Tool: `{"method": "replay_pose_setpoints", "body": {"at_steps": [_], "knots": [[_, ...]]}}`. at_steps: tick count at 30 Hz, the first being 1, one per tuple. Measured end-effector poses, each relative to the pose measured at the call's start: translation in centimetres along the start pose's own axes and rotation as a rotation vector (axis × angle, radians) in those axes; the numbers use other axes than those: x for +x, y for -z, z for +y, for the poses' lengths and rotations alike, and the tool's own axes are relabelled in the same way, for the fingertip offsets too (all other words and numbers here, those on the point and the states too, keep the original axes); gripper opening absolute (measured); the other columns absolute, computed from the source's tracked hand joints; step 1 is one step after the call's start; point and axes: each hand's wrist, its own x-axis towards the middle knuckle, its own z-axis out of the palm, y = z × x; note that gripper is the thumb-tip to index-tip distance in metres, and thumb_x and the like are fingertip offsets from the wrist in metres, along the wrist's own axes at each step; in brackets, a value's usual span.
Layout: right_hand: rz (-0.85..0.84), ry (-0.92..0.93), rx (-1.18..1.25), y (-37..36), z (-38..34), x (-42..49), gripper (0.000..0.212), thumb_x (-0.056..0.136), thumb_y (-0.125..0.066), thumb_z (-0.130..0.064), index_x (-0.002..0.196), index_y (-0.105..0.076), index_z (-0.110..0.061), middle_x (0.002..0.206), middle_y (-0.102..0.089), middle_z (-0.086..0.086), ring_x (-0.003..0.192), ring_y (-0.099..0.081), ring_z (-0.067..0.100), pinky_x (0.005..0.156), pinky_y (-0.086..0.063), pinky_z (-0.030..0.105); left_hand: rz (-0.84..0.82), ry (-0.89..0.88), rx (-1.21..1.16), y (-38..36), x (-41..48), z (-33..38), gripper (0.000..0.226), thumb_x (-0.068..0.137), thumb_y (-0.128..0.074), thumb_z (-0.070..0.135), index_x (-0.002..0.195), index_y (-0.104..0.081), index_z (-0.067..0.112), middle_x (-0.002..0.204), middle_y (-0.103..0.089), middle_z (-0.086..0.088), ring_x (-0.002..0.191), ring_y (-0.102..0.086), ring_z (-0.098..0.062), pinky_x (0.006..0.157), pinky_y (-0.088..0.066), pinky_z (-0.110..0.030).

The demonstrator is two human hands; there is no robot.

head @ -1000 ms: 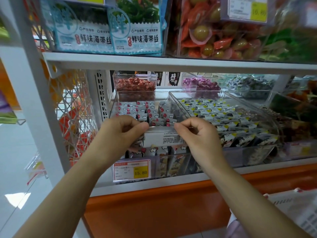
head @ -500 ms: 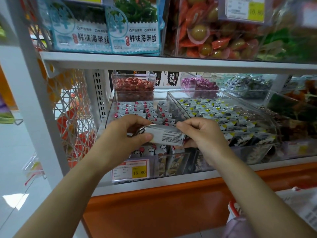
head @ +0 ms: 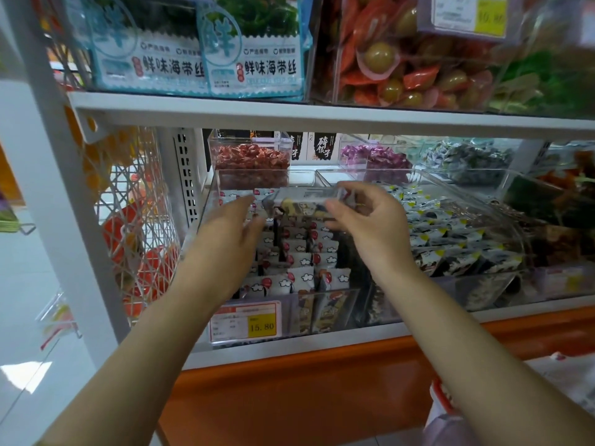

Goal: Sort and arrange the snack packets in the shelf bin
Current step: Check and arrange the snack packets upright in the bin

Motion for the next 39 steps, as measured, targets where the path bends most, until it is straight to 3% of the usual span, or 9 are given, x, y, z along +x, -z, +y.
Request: {"method": "replay_pose_setpoints", "body": {"at_steps": [3,6,10,13,16,19,23,32,39], "knots": [[-0.009,0.035,-0.194,-1.3,0.5,2.0,0.019,0.082,-0.07,-0.013,0.097,-0.059,-0.009,0.091,-0.063,0.007,0.087,-0.065,0.026,0.079,-0.056,0.043,-0.27,-0.087,0.352,-1.0,0.0,-0.4,0.055,0.098,-0.027,0.041,0.147,-0.022,0.016,0.154,-0.025,-0.007,0.141,-0.02,-0.02,0.113,-0.02,-0.035],[-0.087,0.145,-0.391,-2.9,0.8,3.8,0.018,0.081,-0.07,-0.017,0.094,-0.06,-0.009,0.086,-0.059,-0.003,0.083,-0.058,0.015,0.076,-0.049,0.032,-0.425,-0.051,0.477,-1.7,-0.4,-0.8,0.062,0.096,-0.013,0.051,0.149,-0.013,0.02,0.158,-0.008,-0.001,0.145,0.0,-0.015,0.116,0.0,-0.042],[-0.29,0.267,-0.666,-4.9,1.3,5.5,0.019,0.08,-0.072,-0.025,0.089,-0.061,-0.012,0.084,-0.049,-0.006,0.076,-0.045,0.006,0.064,-0.03,0.023,-0.442,-0.047,0.494,-1.5,-0.5,-0.5,0.063,0.095,-0.011,0.052,0.148,-0.017,0.019,0.158,-0.007,-0.002,0.145,0.001,-0.015,0.116,0.001,-0.043],[-0.428,0.222,-0.802,-6.6,1.7,5.9,0.03,0.081,-0.071,-0.027,0.103,-0.064,-0.007,0.102,-0.057,0.006,0.092,-0.052,0.017,0.073,-0.037,0.026,-0.386,-0.105,0.651,-1.0,-0.8,-0.2,0.06,0.097,-0.011,0.047,0.148,-0.018,0.016,0.158,-0.01,-0.004,0.145,0.0,-0.018,0.116,0.002,-0.044],[-0.612,0.172,-0.83,-7.6,1.8,6.0,0.022,0.089,-0.061,-0.019,0.101,-0.067,-0.001,0.105,-0.066,0.012,0.094,-0.06,0.024,0.084,-0.048,0.036,-0.279,-0.149,0.861,0.1,-0.8,-0.4,0.058,0.098,-0.008,0.043,0.148,-0.016,0.014,0.157,-0.013,-0.004,0.145,0.0,-0.019,0.113,0.009,-0.049],[-0.759,0.099,-0.89,-7.6,2.1,6.3,0.026,0.092,-0.046,0.0,0.108,-0.067,0.0,0.117,-0.065,0.013,0.105,-0.06,0.025,0.088,-0.043,0.027,-0.306,-0.096,0.864,0.9,-0.9,-0.9,0.061,0.096,-0.005,0.046,0.148,-0.015,0.016,0.157,-0.012,-0.001,0.145,0.002,-0.017,0.112,0.012,-0.048],[-0.78,0.101,-0.914,-7.4,1.9,7.1,0.039,0.088,-0.041,0.011,0.11,-0.068,-0.007,0.12,-0.064,0.009,0.109,-0.058,0.021,0.09,-0.044,0.029,-0.338,-0.094,0.84,0.8,-1.0,-1.3,0.064,0.095,-0.005,0.05,0.149,-0.014,0.017,0.158,-0.012,-0.001,0.145,0.002,-0.016,0.113,0.01,-0.047],[-0.615,0.163,-0.897,-8.4,2.5,8.7,0.026,0.089,-0.052,0.005,0.102,-0.071,-0.008,0.112,-0.068,0.008,0.102,-0.062,0.017,0.081,-0.042,0.023,-0.304,-0.11,0.771,0.7,-1.0,-1.6,0.064,0.096,-0.01,0.052,0.146,-0.023,0.015,0.156,-0.019,-0.003,0.145,-0.001,-0.017,0.114,0.008,-0.045],[-0.567,0.217,-1.05,-9.3,3.6,9.4,0.011,0.085,-0.065,-0.011,0.095,-0.07,-0.011,0.105,-0.067,0.005,0.106,-0.056,0.023,0.091,-0.048,0.037,-0.306,-0.105,0.739,0.7,-1.0,-1.6,0.061,0.097,-0.014,0.05,0.145,-0.026,0.014,0.155,-0.022,-0.003,0.145,-0.003,-0.018,0.114,0.008,-0.046]]}}
